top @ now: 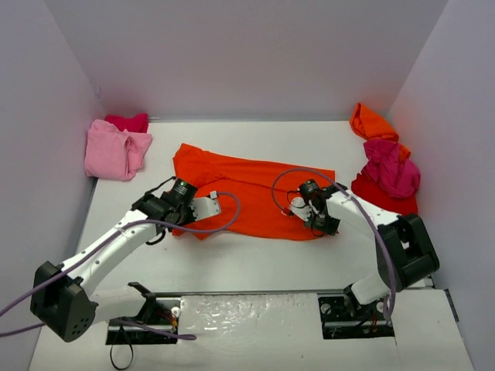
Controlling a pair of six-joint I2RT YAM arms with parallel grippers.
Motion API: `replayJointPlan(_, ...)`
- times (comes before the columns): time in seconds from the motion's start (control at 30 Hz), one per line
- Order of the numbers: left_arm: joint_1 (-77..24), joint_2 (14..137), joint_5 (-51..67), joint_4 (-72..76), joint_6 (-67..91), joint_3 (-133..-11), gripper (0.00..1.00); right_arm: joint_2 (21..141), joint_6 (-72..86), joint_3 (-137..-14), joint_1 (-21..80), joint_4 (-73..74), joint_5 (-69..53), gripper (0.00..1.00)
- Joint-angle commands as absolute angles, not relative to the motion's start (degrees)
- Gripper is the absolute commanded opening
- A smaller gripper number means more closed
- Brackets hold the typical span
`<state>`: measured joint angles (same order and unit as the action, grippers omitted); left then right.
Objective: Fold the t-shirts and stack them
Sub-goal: Grap the side of the flattened tshirt closest away from the robot with both arms, then fold the other side of the tshirt into a rectangle
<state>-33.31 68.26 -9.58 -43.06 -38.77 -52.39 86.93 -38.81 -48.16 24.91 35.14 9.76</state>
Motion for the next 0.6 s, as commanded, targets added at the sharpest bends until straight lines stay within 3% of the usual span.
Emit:
replayJointPlan(0.0,-32.99,65.94,-8.09,-51.19,-41.09,-59.28,0.00,80.84,-38.55,-51.95,25.14,40.82,8.67,0.00)
replayJointPlan(0.57,-31.78,62.40,5.40,-75.30,-40.03,-70.72,0.00,71.21,-36.44,-52.10,26.38,51.43,7.68,0.00)
